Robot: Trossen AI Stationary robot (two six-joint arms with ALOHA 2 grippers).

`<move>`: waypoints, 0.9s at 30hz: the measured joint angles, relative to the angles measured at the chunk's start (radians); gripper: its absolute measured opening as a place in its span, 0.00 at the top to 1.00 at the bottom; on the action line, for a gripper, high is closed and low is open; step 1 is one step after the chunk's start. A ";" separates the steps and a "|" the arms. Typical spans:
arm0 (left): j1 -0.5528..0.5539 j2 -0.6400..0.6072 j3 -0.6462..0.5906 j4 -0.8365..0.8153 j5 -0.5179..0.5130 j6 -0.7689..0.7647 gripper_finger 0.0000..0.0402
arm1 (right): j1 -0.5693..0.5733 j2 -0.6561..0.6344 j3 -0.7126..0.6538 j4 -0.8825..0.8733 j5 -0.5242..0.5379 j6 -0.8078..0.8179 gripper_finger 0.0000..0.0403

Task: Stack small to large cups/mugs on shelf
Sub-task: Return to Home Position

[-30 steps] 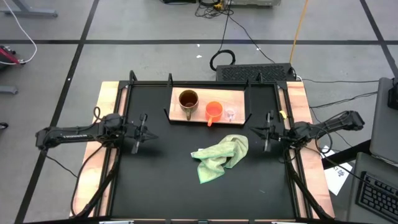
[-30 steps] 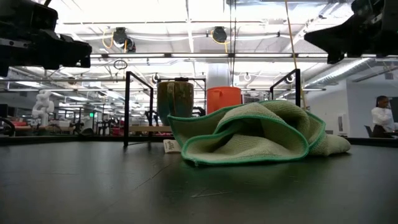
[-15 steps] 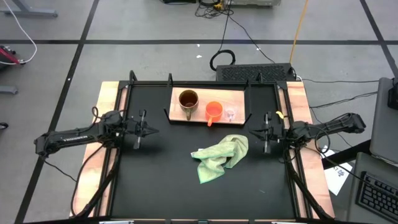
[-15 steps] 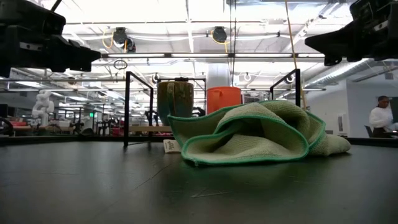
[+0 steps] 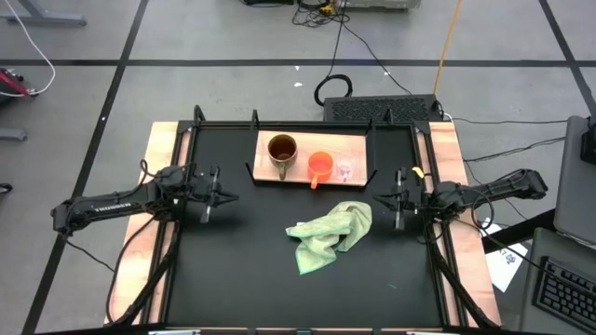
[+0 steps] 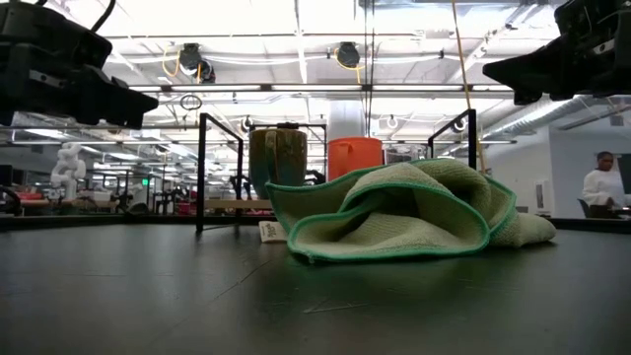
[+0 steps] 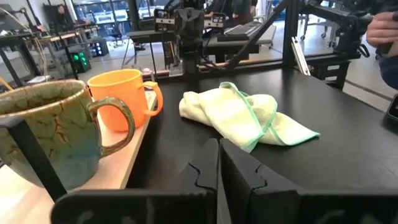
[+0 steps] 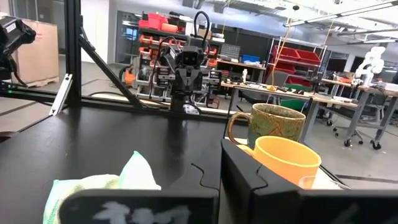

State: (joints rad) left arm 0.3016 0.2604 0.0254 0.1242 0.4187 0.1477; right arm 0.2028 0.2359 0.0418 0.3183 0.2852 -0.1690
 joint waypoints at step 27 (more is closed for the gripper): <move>0.000 0.001 0.000 -0.001 -0.001 -0.022 0.95 | 0.001 0.000 0.000 -0.002 0.001 0.112 1.00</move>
State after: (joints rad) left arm 0.3016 0.2615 0.0254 0.1234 0.4179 0.1257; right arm 0.2035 0.2359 0.0414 0.3161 0.2860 -0.0570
